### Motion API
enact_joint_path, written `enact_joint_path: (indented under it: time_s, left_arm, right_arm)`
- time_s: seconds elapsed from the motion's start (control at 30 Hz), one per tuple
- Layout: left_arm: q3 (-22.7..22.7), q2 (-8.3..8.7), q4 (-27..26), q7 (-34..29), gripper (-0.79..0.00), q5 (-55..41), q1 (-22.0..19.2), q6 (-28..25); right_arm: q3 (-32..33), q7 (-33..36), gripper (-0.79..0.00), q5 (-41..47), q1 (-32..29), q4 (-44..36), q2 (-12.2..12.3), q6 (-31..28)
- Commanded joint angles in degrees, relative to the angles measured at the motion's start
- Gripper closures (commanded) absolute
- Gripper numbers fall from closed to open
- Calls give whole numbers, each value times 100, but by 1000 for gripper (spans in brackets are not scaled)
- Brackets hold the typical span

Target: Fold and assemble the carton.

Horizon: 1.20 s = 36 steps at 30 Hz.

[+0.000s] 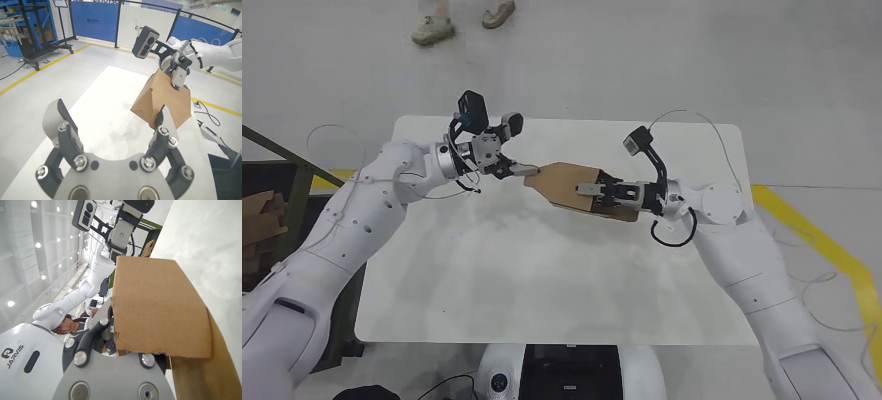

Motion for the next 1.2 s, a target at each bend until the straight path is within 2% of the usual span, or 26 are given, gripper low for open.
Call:
enact_joint_path:
  time_s: [0.0,0.67,1.17]
  left_arm:
    - [-26,-19,10,-4,-785,15,19,-41]
    - [-388,-166,15,124,-785,143,323,-436]
    - [-427,-304,-56,-10,-785,230,475,-527]
  right_arm:
    - [-1,20,0,58,-1,2,-2,-15]
    - [-100,299,0,580,77,144,-59,-175]
    - [-125,505,0,854,102,180,-86,-228]
